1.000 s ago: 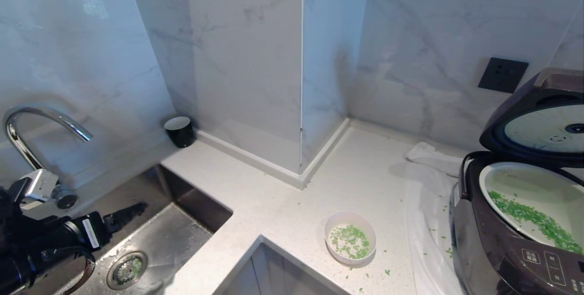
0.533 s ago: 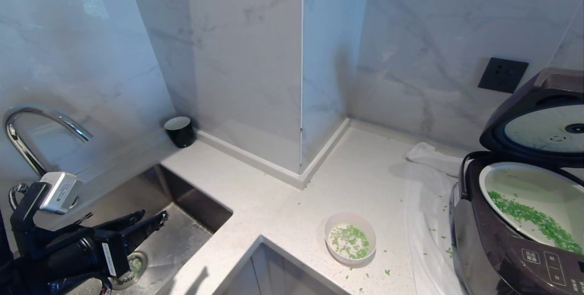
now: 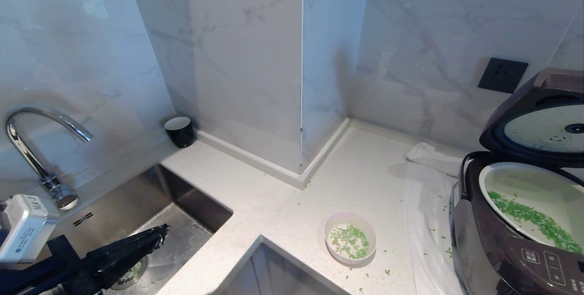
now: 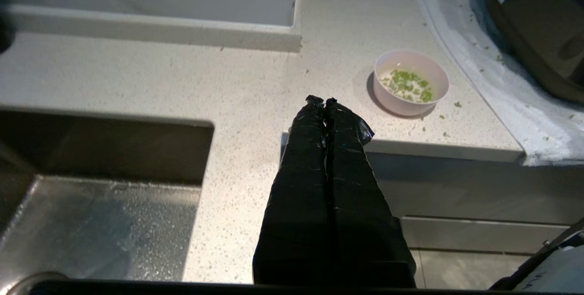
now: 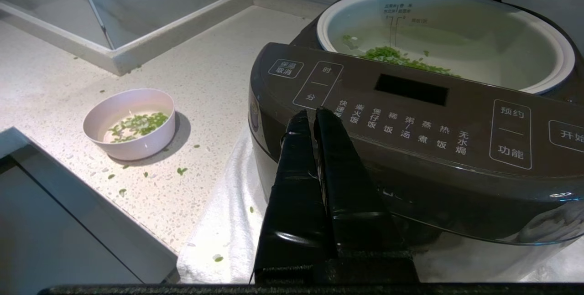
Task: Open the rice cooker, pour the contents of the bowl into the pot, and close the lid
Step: Pick up the bowl on the table
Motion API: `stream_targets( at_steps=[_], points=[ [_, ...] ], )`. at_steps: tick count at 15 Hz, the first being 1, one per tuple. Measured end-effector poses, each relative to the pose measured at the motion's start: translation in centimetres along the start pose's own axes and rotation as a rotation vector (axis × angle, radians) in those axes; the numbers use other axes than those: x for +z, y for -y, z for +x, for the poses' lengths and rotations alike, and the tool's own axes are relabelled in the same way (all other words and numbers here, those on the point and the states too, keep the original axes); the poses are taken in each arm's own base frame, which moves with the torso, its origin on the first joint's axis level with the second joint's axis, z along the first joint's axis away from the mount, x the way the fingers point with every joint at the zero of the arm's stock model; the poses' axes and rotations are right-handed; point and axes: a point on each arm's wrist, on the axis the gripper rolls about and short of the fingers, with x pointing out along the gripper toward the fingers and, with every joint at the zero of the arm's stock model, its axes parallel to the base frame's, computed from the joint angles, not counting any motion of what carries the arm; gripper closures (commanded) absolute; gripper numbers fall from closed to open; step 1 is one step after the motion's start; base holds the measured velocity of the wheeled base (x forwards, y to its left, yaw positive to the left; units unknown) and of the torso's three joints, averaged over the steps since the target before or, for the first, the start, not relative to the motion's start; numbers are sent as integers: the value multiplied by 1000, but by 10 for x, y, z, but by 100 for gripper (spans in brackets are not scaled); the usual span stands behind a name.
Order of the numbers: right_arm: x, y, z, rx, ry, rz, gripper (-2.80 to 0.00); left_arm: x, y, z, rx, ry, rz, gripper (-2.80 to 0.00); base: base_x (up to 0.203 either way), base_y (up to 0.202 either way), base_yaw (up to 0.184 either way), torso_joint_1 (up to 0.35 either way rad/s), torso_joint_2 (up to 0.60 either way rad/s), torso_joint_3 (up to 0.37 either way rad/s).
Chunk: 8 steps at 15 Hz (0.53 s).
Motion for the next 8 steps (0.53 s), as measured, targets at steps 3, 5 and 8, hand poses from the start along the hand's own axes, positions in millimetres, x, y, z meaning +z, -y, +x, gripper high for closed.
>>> stream_targets(
  at_steps=[3, 5, 8],
  points=[
    [0, 0, 0, 0, 0, 0, 0, 3, -3, -22, 74, 69, 26, 0, 0, 0, 0, 0, 0, 0],
    [0, 0, 0, 0, 0, 0, 0, 2, -7, -42, 190, 92, 47, 0, 0, 0, 0, 0, 0, 0],
    [0, 0, 0, 0, 0, 0, 0, -1, -6, -71, 422, 118, 68, 0, 0, 0, 0, 0, 0, 0]
  ],
)
